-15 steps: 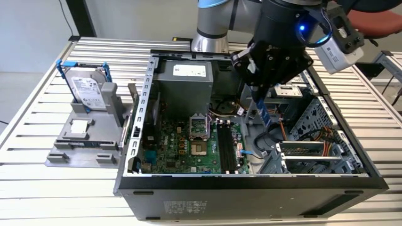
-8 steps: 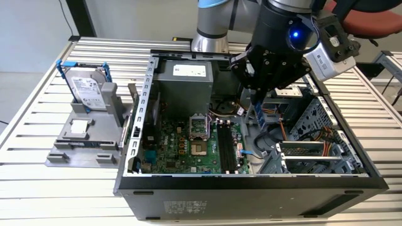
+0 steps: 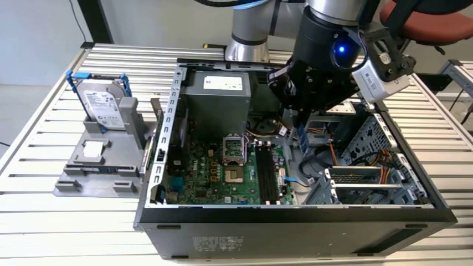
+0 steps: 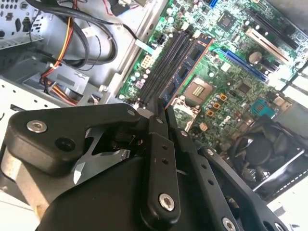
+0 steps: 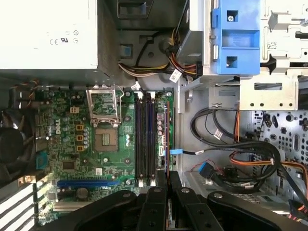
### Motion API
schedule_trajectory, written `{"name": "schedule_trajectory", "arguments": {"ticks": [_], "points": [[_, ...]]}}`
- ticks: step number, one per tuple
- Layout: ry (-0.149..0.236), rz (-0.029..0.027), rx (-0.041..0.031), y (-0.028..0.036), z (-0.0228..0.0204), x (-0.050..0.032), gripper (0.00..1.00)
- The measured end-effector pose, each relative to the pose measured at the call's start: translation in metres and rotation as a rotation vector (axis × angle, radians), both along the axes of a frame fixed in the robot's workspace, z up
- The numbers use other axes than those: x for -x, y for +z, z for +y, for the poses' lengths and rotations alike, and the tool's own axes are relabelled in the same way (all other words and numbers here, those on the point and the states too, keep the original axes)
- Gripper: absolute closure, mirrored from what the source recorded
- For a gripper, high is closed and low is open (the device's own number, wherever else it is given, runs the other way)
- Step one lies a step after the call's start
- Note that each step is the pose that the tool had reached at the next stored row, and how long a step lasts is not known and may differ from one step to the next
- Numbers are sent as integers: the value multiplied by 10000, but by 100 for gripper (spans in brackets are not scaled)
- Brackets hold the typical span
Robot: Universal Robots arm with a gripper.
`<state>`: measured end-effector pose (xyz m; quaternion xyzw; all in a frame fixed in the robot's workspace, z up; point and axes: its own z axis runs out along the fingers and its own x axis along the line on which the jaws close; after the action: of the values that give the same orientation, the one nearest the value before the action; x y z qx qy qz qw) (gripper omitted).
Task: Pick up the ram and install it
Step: 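Pick up the ram and move it above insertion slot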
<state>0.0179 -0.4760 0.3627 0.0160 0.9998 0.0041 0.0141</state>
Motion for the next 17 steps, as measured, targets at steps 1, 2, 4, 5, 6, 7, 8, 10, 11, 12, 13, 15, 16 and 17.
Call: {"name": "schedule_trajectory", "arguments": {"ticks": [1,2,4,5,6,7,8,10,11,12,13,15,16,17], "points": [[-18,0,-1,-19,4,0,100],[-35,0,-1,-37,8,0,100],[-85,0,1,-73,19,1,100],[-111,0,1,-90,24,1,100],[-138,0,-1,-108,29,1,100],[-161,0,0,-126,35,0,100],[-183,0,-1,-145,41,1,100],[-232,0,-1,-182,52,0,100],[-255,0,-2,-200,58,1,100],[-278,0,0,-218,64,1,100],[-301,-1,-2,-236,69,1,100],[-334,0,-2,-270,70,0,100],[-344,0,-1,-275,71,0,100],[-345,1,1,-275,71,1,100]]}}
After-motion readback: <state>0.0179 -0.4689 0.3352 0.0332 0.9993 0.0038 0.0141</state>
